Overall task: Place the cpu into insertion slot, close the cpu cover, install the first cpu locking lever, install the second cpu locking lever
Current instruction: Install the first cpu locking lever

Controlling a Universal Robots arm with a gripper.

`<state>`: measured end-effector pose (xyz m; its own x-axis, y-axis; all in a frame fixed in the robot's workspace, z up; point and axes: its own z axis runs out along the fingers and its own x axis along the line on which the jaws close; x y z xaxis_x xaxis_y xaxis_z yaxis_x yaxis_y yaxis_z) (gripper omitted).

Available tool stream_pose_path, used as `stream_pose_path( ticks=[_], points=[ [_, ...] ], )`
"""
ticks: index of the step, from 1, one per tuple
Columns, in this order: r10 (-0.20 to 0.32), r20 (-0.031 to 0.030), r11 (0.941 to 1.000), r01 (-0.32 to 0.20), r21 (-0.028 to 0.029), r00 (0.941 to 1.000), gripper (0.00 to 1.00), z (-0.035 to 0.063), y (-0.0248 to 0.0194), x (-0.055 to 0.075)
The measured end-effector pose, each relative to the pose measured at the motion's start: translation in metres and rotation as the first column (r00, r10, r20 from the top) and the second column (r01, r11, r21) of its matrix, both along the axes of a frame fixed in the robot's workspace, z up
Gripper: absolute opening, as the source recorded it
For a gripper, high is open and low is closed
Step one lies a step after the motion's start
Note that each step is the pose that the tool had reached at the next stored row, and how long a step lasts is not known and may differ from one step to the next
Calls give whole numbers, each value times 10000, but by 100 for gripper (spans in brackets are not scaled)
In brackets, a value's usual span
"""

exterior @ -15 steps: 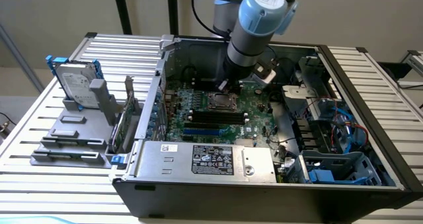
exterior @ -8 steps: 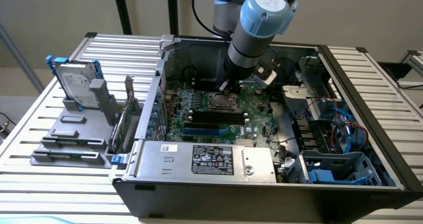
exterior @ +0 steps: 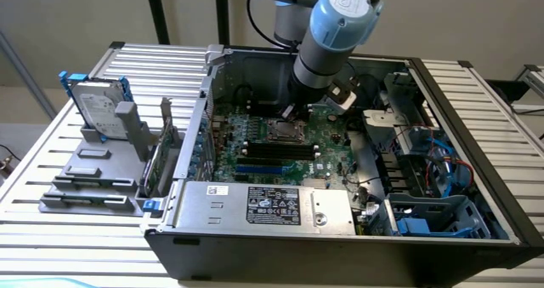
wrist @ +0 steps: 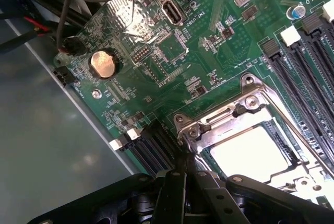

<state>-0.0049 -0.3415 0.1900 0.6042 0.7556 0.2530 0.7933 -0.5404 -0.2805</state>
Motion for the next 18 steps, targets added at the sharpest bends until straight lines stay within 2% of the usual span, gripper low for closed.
stream_pose_path(
  ticks=[2,4,11,18],
  points=[
    [45,-2,10000,-45,76,10000,11,0,-1,2],
    [93,-2,9999,-93,116,10000,11,-1,-4,8],
    [205,-12,9997,-205,131,9998,11,-3,-28,24],
    [204,-131,9997,-202,148,9997,11,-3,-38,30]
  ],
)
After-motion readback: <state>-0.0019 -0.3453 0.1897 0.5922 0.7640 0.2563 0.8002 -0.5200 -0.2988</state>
